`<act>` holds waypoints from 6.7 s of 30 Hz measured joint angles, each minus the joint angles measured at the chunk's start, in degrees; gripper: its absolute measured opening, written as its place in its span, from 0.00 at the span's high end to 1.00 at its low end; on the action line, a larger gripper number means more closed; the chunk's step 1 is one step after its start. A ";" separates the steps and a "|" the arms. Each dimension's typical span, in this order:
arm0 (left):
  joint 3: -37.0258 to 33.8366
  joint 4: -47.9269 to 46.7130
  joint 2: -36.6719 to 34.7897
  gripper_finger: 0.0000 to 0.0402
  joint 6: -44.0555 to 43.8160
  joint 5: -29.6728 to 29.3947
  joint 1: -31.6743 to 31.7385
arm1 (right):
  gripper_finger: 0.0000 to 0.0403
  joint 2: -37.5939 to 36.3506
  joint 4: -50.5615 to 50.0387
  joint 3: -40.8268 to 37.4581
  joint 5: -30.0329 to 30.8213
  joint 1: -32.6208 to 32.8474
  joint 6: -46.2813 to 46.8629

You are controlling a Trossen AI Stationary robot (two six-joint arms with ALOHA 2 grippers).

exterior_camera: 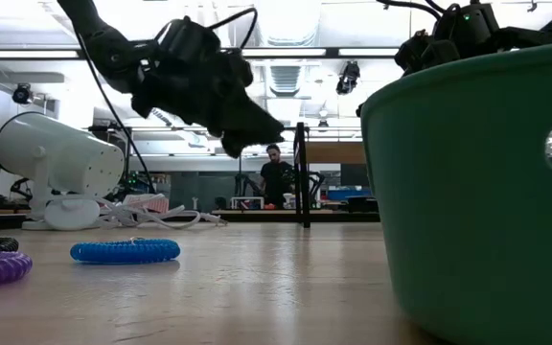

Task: Pick & Place Office Desk Supplies
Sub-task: Put the blue spring rubberband into the yellow bin

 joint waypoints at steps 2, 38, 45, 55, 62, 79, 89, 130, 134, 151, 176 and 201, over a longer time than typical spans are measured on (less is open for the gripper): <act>1.10 -5.29 -0.97 0.59 -0.21 -6.85 -2.18 | 0.83 0.00 0.00 0.00 0.00 0.00 0.00; 15.74 -61.64 -5.27 0.59 -56.72 -20.23 -32.89 | 0.83 0.00 0.00 -0.02 0.00 -0.02 0.00; 13.50 -58.09 -5.08 0.59 -60.20 -22.80 -34.52 | 0.83 0.00 0.00 -0.02 -0.01 0.00 0.00; 13.64 -53.94 0.11 0.59 -57.27 -23.90 -34.73 | 0.83 -0.02 0.02 -0.04 0.00 0.00 0.00; 19.75 -59.76 6.23 0.59 -52.78 -20.39 -34.74 | 0.83 -0.02 -0.07 -0.08 0.00 0.00 0.00; 20.58 -61.49 12.13 0.59 -45.89 -23.38 -35.36 | 0.83 -0.02 -0.02 -0.13 0.00 -0.02 0.00; 20.74 -61.77 13.35 0.63 -44.59 -24.05 -35.33 | 0.83 -0.02 -0.02 -0.15 -0.02 -0.02 0.00; 31.26 -35.93 9.30 0.93 -4.90 -40.37 -29.56 | 0.83 -0.02 0.00 -0.15 -0.02 0.00 0.00; 27.48 -15.13 10.01 0.93 2.61 -36.57 -26.41 | 0.83 -0.02 0.00 -0.15 -0.02 -0.02 0.00; 31.02 20.74 31.02 0.93 7.30 -21.67 -20.86 | 0.83 -0.01 -0.13 -0.15 0.00 -0.01 0.00; 62.02 0.27 50.44 0.93 7.81 -17.67 -21.45 | 0.83 -0.02 -0.02 -0.15 -0.02 -0.02 0.00; 59.76 -7.19 50.57 0.93 9.17 -18.04 -20.73 | 0.83 -0.02 -0.01 -0.15 -0.02 -0.02 0.00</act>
